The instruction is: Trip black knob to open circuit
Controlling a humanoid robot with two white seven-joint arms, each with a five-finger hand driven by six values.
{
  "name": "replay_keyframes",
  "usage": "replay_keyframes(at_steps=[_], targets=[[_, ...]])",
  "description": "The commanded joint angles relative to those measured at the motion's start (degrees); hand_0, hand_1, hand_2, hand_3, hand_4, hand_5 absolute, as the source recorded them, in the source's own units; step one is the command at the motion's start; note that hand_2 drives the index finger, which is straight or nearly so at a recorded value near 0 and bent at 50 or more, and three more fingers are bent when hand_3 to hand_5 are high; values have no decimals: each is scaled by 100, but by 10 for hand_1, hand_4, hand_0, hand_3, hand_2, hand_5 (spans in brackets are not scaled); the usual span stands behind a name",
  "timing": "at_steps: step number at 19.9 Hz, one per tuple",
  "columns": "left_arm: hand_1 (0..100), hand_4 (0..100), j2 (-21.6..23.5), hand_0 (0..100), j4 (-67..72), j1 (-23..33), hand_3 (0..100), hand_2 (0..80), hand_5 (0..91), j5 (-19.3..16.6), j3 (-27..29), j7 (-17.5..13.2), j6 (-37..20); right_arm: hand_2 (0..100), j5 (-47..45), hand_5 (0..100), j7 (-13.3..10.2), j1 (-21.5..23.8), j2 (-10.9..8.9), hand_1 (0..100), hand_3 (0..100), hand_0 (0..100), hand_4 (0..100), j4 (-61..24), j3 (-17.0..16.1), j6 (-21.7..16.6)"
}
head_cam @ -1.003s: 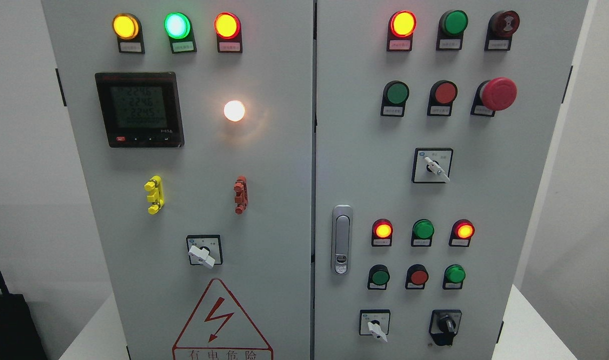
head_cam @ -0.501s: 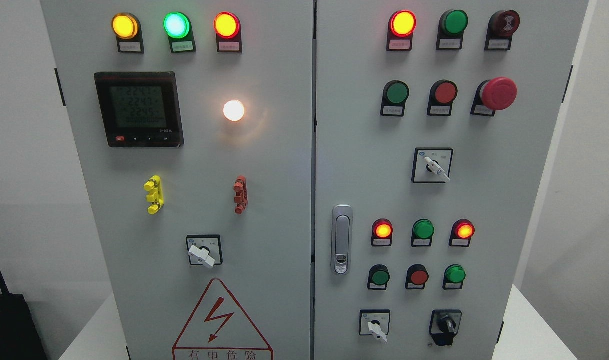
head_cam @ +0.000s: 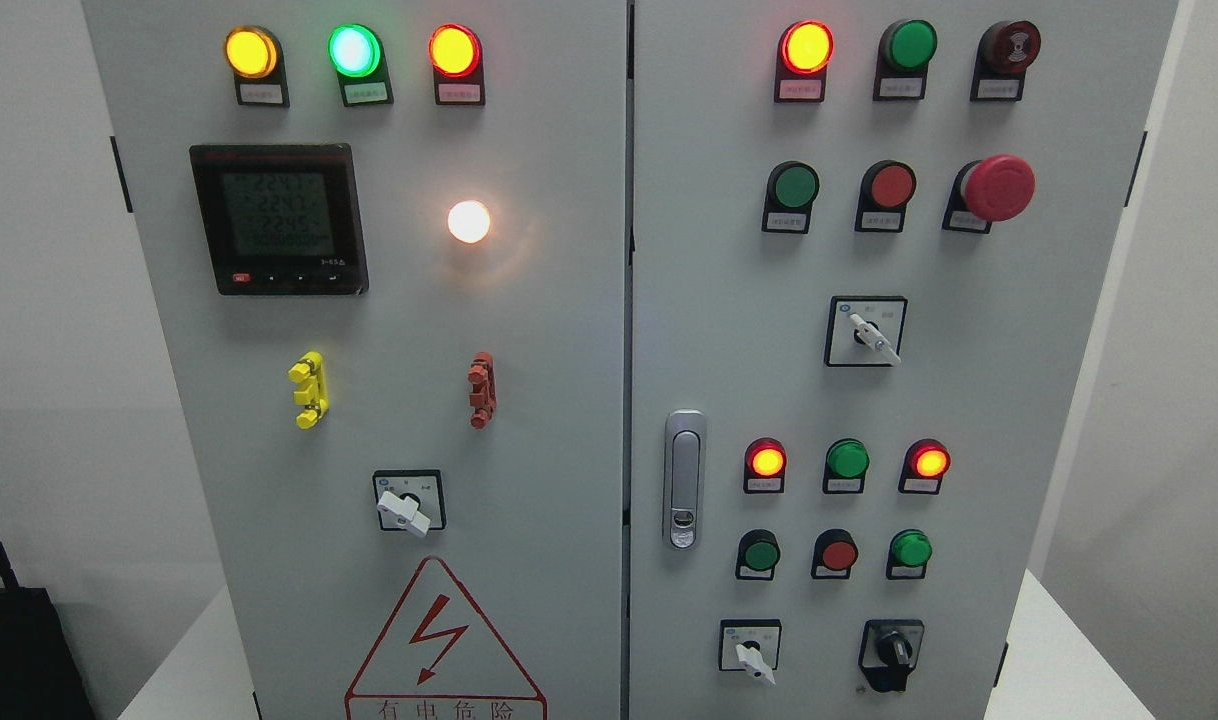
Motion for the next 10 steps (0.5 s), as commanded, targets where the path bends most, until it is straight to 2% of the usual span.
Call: replay_keyframes(at_steps=[1,3,7,10], targets=[[389,0,1,120,1,-12,0,0,0,14,14,-2,-20,0,-12,0,-88,84,3,2,82,0,0,-604,111,-59],[389,0,1,120,1,-12,0,0,0,14,14,-2,-20,0,-12,22,-167,145,3,6,164,0,112,-956,182,-59],[389,0,1,120,1,-12,0,0,0,14,14,-2,-20,0,-12,236,-176,172,-6,8,460,0,329,-1422,235,-59],[389,0,1,120,1,-12,0,0,0,14,14,-2,-20,0,-12,361,-176,198,-15,7,607,0,424,-1721,314,-68]])
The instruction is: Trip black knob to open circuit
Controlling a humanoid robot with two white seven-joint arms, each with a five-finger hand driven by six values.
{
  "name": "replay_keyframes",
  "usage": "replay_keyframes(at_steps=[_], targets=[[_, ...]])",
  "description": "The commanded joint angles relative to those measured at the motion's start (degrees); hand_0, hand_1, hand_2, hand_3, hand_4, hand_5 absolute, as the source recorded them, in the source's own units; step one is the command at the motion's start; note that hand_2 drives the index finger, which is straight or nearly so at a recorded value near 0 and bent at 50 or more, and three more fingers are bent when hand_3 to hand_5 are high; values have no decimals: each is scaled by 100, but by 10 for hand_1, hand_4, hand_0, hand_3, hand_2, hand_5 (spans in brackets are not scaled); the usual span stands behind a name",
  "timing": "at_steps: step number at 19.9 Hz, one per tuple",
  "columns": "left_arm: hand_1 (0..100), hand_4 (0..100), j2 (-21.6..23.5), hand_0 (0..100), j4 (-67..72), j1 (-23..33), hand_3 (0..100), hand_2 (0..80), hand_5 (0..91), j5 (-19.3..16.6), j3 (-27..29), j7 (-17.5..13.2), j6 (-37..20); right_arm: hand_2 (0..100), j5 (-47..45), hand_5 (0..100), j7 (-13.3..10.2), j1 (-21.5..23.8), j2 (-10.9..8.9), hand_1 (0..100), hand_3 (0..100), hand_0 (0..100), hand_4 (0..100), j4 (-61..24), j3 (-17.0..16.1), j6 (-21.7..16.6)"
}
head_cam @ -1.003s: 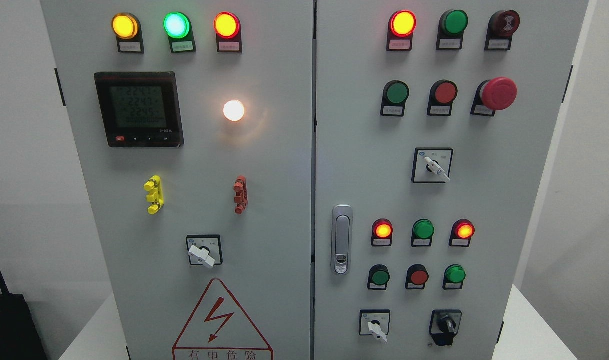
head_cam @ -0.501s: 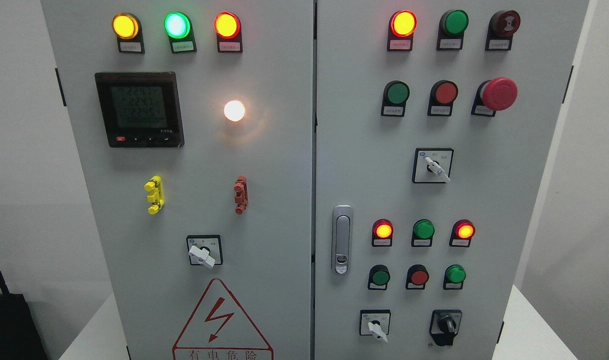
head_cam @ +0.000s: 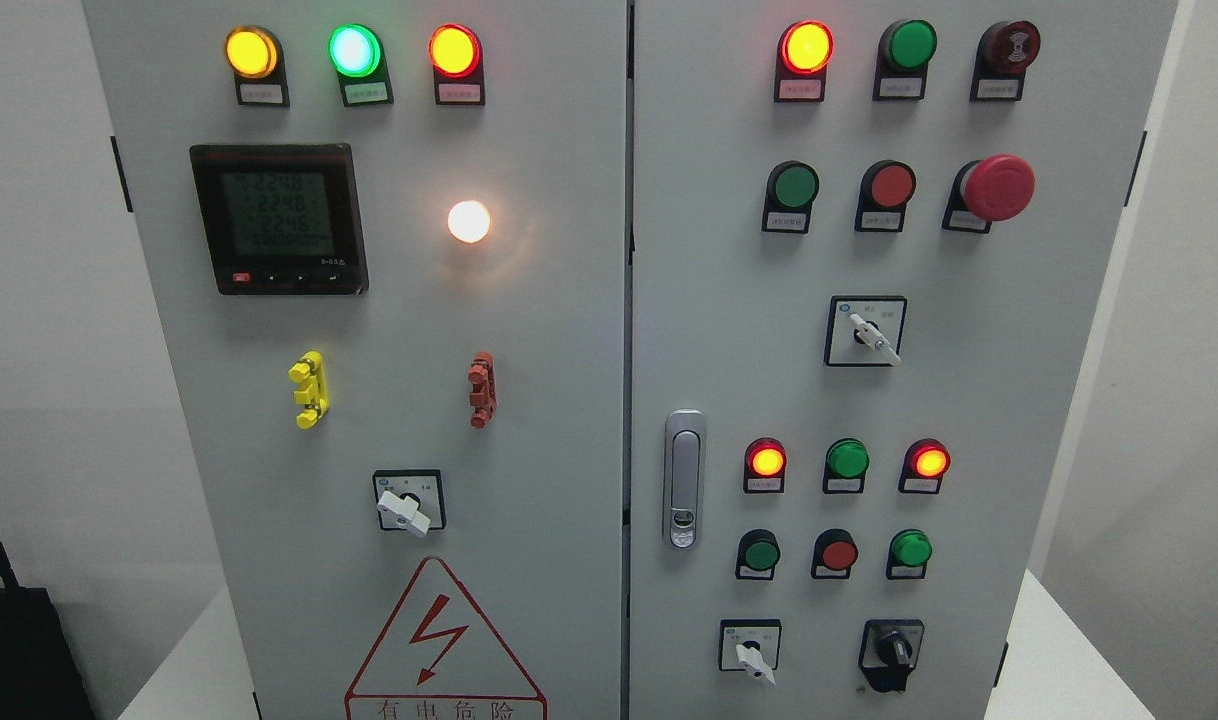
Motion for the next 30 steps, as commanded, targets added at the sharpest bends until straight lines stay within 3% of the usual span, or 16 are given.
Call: replay_keyframes(at_steps=[1,3,4,6,11,16,30], targets=[[389,0,1,120,0,-12,0,0,0,14,14,-2,-20,0,-12,409,-26,17,-11,6,638,0,452,-322,64,-79],[389,0,1,120,0,-12,0,0,0,14,14,-2,-20,0,-12,561,-34,18,-11,2,698,0,590,-471,99,-87],[389,0,1,120,0,-12,0,0,0,14,14,-2,-11,0,-3,592,-95,18,-20,1,707,0,612,-568,99,-87],[389,0,1,120,0,-12,0,0,0,14,14,-2,-20,0,6,766,-280,18,-20,0,822,0,741,-717,108,-70],[389,0,1,120,0,-12,0,0,0,5,14,-2,-20,0,15,948,-430,-17,-20,0,1000,0,901,-1069,99,70],[389,0,1,120,0,-12,0,0,0,14,14,-2,-11,0,23,987,-439,-35,-29,0,1000,0,995,-1315,125,184],[389,0,1,120,0,-12,0,0,0,14,14,-2,-20,0,15,1000,-421,-624,-47,0,1000,0,1000,-1808,125,1046]])
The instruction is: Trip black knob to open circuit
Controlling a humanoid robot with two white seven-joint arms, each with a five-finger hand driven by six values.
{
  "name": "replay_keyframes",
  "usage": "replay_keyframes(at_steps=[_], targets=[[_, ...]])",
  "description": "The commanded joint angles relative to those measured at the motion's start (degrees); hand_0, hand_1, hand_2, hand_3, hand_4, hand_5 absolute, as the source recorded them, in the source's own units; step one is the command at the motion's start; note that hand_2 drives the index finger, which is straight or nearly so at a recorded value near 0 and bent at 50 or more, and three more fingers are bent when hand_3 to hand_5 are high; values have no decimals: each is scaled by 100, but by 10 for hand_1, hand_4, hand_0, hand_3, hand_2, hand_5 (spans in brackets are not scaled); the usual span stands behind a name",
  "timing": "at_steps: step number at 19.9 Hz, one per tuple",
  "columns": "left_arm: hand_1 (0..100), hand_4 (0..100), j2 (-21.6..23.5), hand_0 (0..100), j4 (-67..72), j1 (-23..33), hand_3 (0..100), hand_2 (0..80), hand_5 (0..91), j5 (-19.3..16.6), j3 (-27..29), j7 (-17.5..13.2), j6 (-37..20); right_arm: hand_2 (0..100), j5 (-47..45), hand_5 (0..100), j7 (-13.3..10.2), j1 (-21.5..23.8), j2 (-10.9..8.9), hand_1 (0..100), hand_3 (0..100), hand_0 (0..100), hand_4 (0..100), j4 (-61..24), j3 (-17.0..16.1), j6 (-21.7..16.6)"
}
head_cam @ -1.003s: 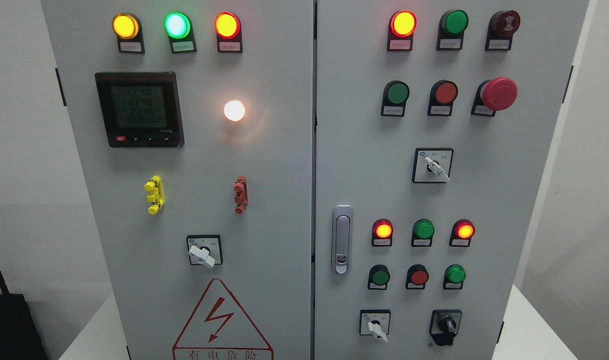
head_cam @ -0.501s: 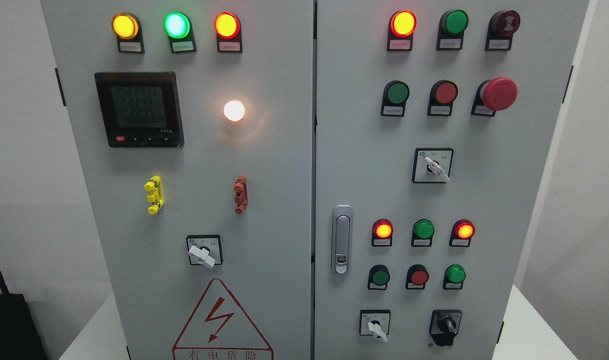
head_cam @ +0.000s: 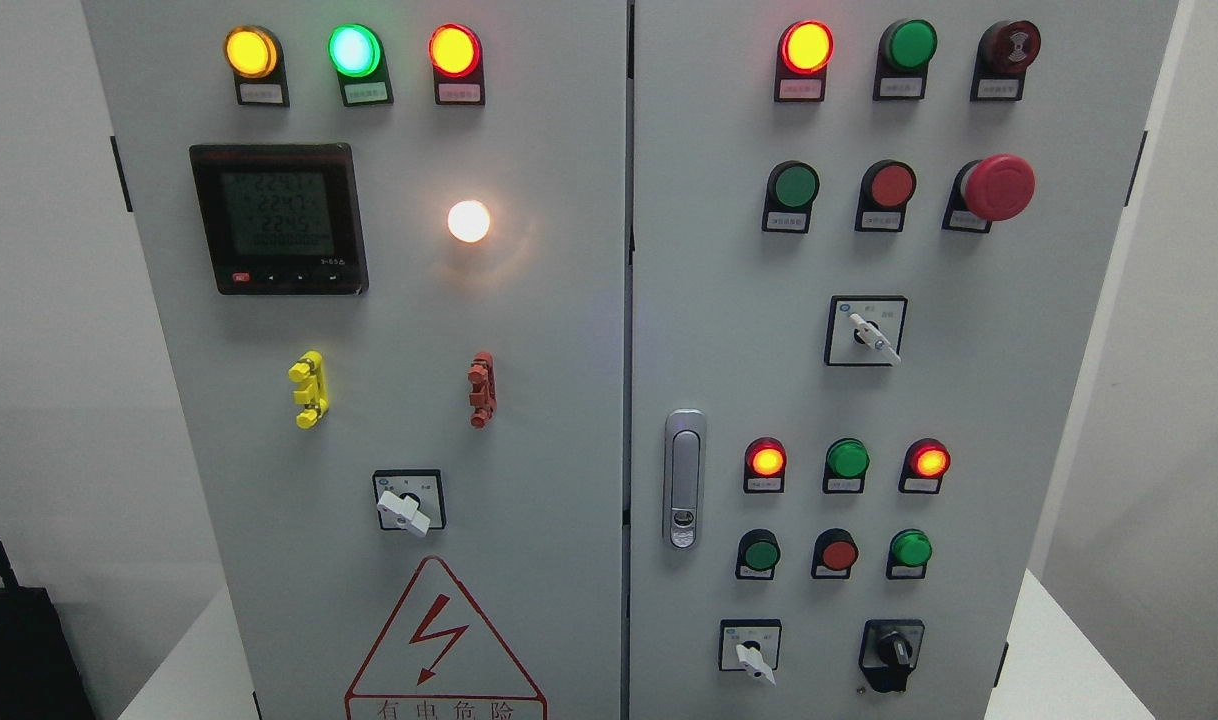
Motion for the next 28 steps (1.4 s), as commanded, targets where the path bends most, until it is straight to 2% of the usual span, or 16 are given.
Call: replay_keyframes(at_steps=[1,14,28], targets=[[389,0,1,120,1,-12,0,0,0,14,14,-2,-20,0,3,1000,22,-140,-17,0,1000,0,1000,-195,17,68],[389,0,1,120,1,-12,0,0,0,14,14,-2,-20,0,-23,1000,31,-615,-35,0,1000,0,1000,-538,8,719],[389,0,1,120,1,-12,0,0,0,14,14,-2,-20,23,-32,1000,40,-861,-44,0,1000,0,1000,-538,17,825]])
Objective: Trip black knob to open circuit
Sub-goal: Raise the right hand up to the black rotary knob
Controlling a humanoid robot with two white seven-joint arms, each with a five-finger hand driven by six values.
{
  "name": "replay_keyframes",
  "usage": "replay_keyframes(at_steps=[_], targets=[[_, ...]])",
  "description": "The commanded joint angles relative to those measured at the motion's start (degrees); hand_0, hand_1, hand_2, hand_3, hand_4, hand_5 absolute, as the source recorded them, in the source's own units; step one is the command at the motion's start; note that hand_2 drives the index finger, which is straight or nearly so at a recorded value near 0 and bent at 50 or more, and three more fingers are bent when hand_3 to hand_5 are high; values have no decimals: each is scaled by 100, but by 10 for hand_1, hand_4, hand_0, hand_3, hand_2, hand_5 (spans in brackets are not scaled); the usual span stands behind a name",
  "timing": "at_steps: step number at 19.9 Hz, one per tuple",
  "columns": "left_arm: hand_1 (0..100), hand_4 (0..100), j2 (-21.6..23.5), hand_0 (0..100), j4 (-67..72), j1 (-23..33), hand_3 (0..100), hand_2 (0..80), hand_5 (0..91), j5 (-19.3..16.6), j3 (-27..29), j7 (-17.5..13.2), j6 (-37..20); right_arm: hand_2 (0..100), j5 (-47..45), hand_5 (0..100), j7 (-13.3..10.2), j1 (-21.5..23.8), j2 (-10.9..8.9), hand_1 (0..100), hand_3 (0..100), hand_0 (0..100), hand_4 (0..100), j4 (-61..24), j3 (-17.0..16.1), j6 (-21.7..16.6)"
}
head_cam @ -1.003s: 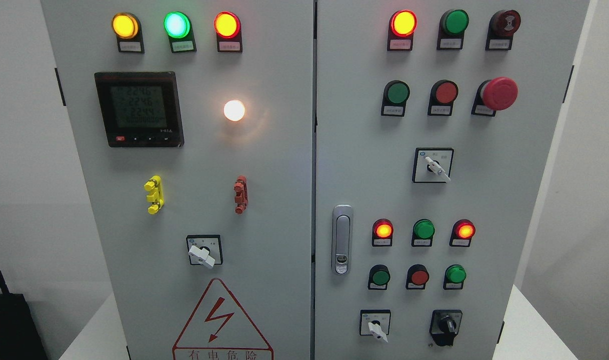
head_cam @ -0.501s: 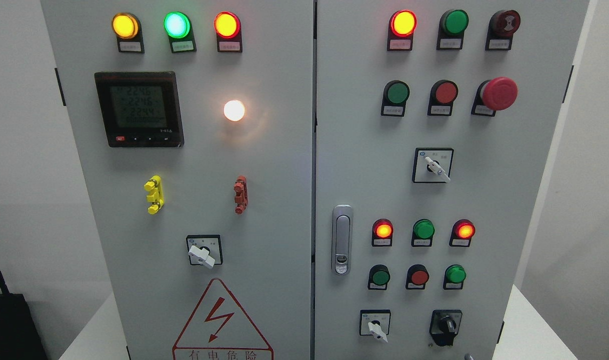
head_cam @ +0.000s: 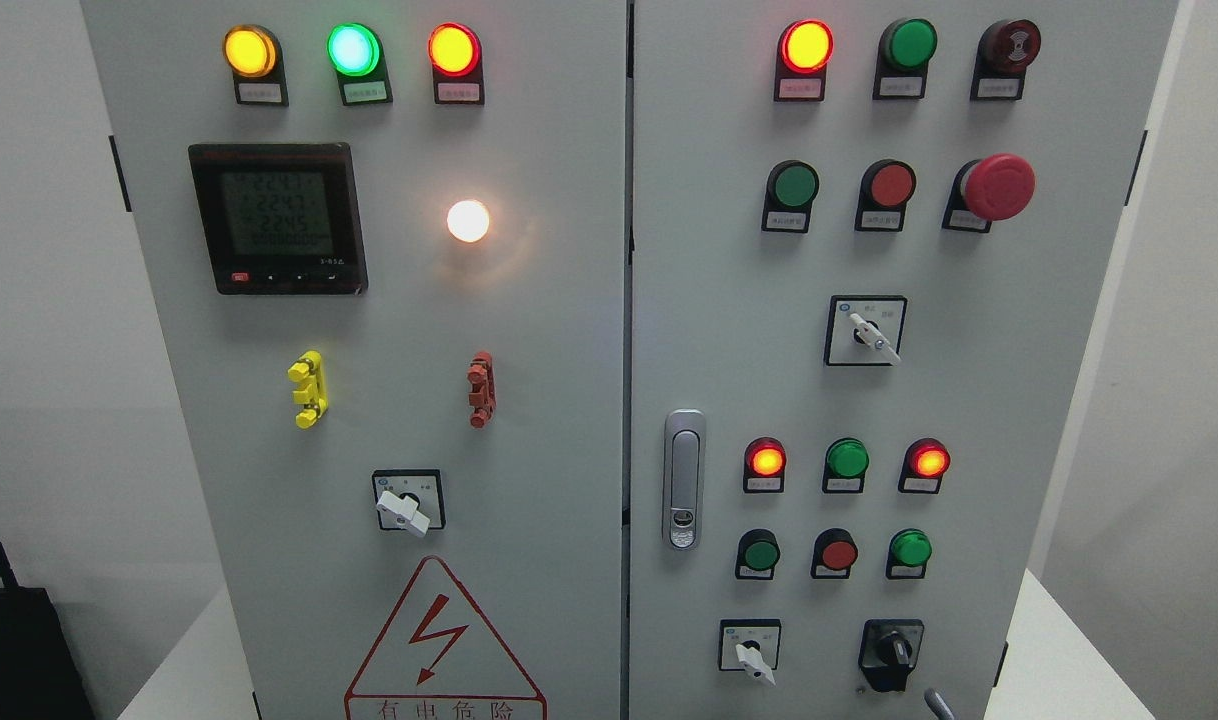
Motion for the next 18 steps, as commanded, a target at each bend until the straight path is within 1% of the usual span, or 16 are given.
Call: replay_keyframes(at_steps=[1,5,8,18], targets=[[389,0,1,120,1,-12,0,0,0,14,14,-2,-11,24,-16,1000,44,-120,-8,0,1000,0,1000,-154,25,-29],[389,0,1,120,1,-12,0,0,0,14,14,-2,-19,29,-7,1000,44,-121,-8,0,1000,0,1000,-154,25,-29],[389,0,1,120,1,-12,0,0,0,14,14,-2,-20,32,-7,1000,53,-138,-8,0,1000,0,1000,-154,139,-20],[389,0,1,120,1,-12,0,0,0,14,14,-2,-20,38,2,1000,53,-156,-8,0,1000,0,1000,-171,174,42]])
